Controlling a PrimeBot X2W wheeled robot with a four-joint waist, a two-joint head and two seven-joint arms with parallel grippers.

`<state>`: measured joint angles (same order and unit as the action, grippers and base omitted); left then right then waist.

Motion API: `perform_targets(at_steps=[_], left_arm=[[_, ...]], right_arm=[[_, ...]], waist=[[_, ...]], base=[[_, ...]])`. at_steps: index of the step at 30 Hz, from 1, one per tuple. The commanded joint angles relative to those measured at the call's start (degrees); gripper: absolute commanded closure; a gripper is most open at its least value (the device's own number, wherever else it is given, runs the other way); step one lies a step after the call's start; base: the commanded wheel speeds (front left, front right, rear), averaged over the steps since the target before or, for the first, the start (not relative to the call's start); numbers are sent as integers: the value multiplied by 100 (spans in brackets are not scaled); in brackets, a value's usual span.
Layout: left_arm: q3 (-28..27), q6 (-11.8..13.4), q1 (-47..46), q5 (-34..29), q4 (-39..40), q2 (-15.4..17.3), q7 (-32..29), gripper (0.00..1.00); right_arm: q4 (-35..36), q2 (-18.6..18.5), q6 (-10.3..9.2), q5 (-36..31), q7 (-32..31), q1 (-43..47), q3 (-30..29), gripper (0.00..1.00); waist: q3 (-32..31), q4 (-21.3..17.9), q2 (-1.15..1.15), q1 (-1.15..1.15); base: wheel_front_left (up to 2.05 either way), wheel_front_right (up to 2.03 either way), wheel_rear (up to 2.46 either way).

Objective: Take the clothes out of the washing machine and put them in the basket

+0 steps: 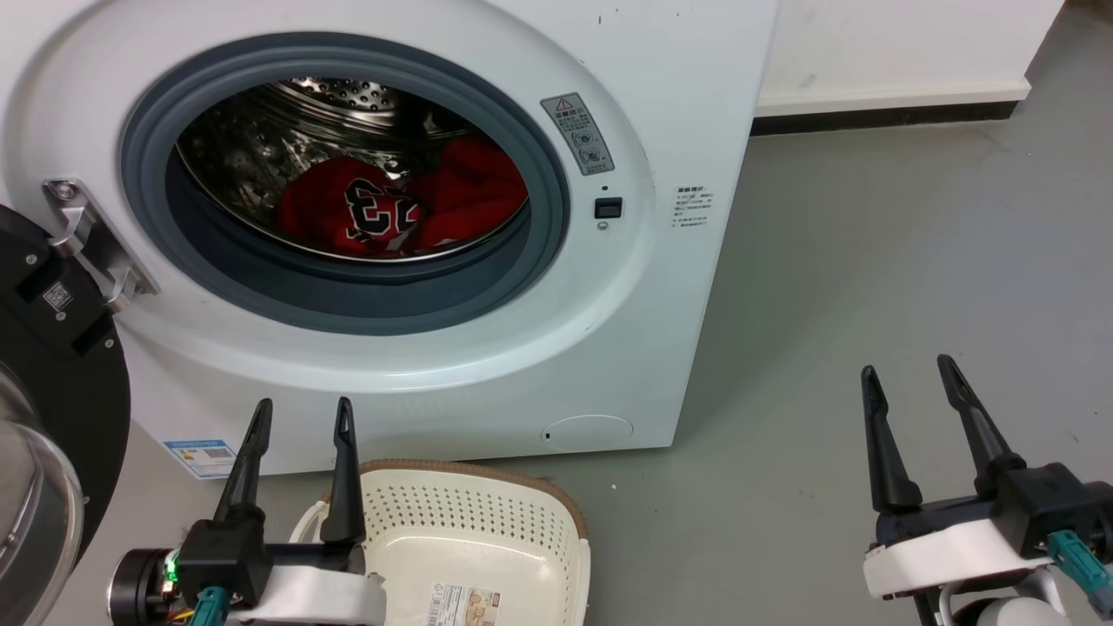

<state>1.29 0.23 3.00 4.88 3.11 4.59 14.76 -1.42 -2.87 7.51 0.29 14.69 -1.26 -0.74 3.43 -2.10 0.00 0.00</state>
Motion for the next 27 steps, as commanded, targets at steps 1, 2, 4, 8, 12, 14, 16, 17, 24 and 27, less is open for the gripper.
perform_targets(at_steps=[1,2,4,8,12,14,16,17,24,27], left_arm=[[-35,-48,40,-142,7,-46,47,0],[-54,-69,51,-195,5,-61,58,0],[-65,-103,58,-216,-23,-66,59,0],[22,-119,59,-436,-57,-54,47,0],[25,-99,64,-420,-58,-76,47,0],[13,-115,57,-410,-58,-78,47,0],[10,-134,38,-412,-63,-83,47,0],[22,-152,27,-441,-68,-78,47,0],[23,-181,-71,-451,-98,-50,46,0],[-11,-245,-149,-427,-159,-5,46,0]], right_arm=[[2,-1,-4,-102,48,2,17,0],[-3,-1,-4,-117,59,4,18,0],[-15,-1,-4,-92,52,4,19,0],[-39,-1,-4,-25,52,18,15,0],[-51,-1,-4,1,52,13,0,0],[-48,0,-4,6,52,-6,-3,0],[-43,0,-4,16,52,-28,-10,0],[-43,0,-4,28,52,-37,-15,0],[-20,-1,-4,74,52,-146,23,0],[18,-1,-4,122,52,-217,36,0]], waist=[[-2,-6,0,0],[-4,-9,0,0],[-9,-11,0,0],[-26,-13,0,0],[-22,-16,0,0],[-5,-18,0,0],[17,-17,0,0],[28,-16,0,0],[226,-69,0,0],[418,-162,0,0]], base=[[0,0,0],[0,0,0],[0,0,0],[0,0,0],[0,0,0],[0,0,0],[0,0,0],[0,0,0],[0,0,0],[0,0,0]])
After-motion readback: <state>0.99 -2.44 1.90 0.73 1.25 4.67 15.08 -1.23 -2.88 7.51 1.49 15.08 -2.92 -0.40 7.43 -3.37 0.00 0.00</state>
